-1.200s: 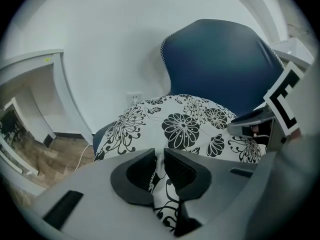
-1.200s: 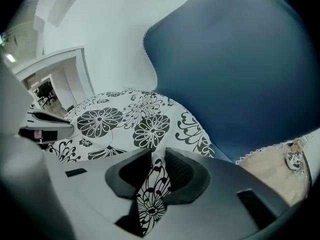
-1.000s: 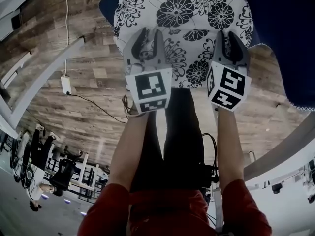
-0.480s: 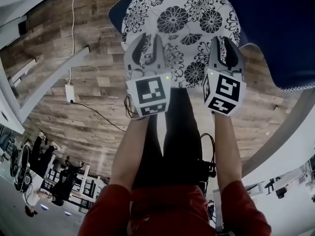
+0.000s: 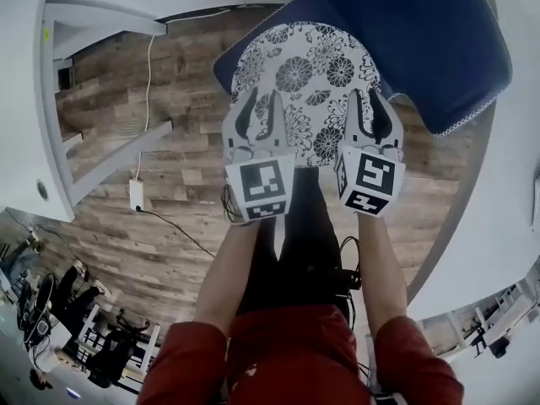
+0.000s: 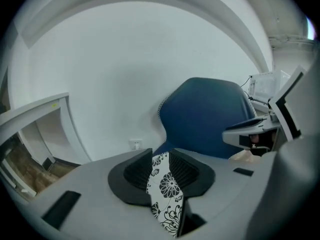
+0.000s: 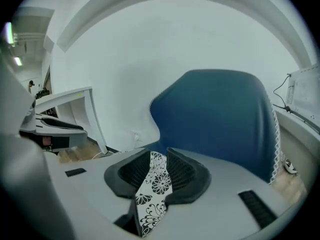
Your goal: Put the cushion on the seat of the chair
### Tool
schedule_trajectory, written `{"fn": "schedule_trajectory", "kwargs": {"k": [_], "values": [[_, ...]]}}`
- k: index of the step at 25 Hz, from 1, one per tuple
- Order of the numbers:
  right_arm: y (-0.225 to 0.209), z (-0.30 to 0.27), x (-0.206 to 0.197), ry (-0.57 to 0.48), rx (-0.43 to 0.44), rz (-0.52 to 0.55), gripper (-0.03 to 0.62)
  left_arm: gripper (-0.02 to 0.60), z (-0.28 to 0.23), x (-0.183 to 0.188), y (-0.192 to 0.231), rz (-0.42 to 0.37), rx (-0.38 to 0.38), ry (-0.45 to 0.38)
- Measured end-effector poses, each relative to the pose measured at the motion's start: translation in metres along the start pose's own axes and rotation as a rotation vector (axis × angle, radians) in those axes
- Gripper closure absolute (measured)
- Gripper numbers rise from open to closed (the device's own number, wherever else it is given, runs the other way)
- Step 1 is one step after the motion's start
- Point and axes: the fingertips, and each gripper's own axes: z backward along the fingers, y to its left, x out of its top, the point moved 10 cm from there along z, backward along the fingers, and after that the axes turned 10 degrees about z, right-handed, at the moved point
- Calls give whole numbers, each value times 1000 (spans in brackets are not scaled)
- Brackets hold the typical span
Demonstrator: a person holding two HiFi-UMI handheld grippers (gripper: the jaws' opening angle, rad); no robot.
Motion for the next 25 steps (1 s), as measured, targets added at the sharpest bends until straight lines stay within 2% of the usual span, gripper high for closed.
{"fn": "schedule_trajectory", "kwargs": {"k": [14, 25], "values": [[9, 122, 130, -269, -72, 7, 485, 470, 115, 128, -14, -56, -97, -266], [13, 218, 213, -500, -140, 43, 485, 471, 210, 215, -18, -97, -136, -508]]}}
